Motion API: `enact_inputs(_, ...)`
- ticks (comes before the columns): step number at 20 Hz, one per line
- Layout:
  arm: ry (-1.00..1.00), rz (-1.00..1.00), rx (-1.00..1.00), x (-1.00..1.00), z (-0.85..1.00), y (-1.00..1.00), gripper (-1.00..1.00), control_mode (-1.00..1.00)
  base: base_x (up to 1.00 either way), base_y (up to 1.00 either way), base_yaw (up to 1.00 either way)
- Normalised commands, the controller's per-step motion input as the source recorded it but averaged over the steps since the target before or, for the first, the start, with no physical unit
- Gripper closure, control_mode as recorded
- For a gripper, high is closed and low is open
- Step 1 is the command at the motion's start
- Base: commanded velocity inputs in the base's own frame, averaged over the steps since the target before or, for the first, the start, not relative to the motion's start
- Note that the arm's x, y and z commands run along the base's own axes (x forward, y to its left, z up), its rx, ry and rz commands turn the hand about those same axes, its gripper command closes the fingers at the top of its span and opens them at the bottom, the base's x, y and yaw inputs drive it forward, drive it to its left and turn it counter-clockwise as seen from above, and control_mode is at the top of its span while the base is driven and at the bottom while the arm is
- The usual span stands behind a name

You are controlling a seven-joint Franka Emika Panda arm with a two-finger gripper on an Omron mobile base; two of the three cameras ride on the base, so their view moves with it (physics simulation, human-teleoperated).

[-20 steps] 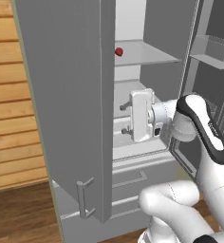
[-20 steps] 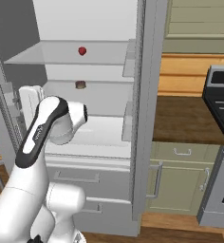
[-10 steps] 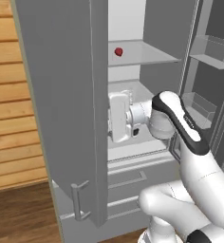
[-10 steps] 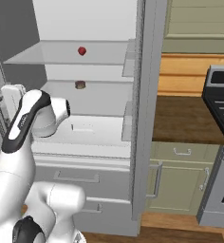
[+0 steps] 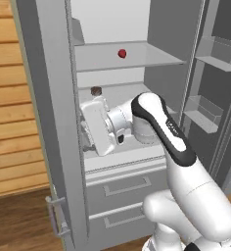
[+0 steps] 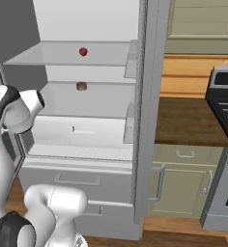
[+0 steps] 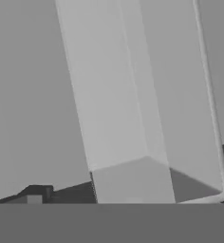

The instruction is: Take the strawberry from the fridge and place it on top of the pancake, located on the dining counter.

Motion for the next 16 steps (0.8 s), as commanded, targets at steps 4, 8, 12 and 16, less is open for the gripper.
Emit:
enact_inputs(4,0.0,0.0,-0.07,-0.03,0.0,0.49,-1.0,-1.0,0.0,0.0,0.0)
enact_inputs(8,0.0,-0.06,0.0,-0.15,0.03,-0.3,-1.0,-1.0,0.0,0.0,0.0)
enact_inputs(12,-0.01,-0.09,0.03,-0.19,0.09,-0.96,-1.0,-1.0,0.0,0.0,0.0)
enact_inputs(16,-0.11,-0.04,-0.06,-0.16,0.0,-1.0,-1.0,-1.0,0.0,0.0,0.0)
